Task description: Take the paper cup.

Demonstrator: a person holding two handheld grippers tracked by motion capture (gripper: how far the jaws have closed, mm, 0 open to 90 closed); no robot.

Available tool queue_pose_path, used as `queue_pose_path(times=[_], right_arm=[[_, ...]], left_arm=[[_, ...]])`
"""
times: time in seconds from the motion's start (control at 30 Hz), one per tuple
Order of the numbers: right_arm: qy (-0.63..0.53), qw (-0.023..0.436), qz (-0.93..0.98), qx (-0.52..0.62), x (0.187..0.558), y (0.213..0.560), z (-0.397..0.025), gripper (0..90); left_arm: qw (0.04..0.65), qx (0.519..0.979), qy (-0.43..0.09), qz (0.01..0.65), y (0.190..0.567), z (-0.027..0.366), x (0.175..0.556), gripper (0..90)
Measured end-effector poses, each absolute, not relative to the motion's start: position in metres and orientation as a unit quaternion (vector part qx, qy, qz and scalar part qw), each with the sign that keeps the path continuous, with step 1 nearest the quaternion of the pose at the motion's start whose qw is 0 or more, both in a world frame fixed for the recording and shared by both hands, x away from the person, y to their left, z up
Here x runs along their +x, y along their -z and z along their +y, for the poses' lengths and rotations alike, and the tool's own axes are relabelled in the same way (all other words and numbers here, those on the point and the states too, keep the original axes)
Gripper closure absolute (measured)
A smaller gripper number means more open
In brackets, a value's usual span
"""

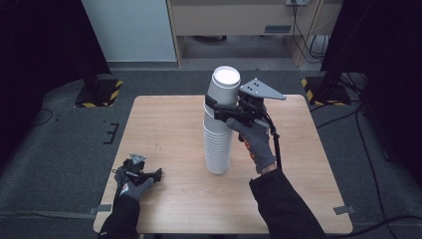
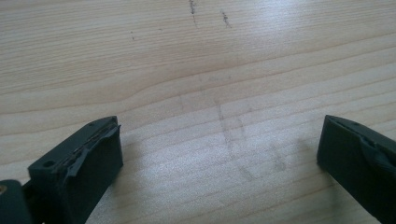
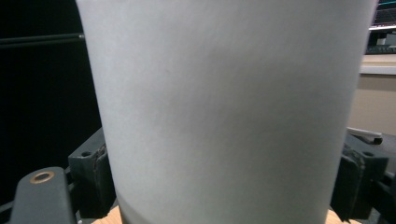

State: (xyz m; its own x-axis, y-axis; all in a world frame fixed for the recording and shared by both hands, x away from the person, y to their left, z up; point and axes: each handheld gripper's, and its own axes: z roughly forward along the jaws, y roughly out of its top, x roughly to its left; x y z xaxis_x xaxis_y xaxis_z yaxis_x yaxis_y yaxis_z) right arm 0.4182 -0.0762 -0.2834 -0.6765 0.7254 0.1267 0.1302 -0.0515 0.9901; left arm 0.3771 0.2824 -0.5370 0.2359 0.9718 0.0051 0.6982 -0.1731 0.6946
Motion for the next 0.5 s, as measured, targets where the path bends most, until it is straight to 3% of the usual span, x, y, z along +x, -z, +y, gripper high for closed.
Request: queue_pose_path(times=[0.5], right_arm=[[-0.671, 0.225, 0.624, 0.332, 0.417, 0.271, -0.083, 15.1]], left_arm=[[0.293, 0.729, -0.233, 0.572, 0.537, 0.282, 0.377, 0.0]])
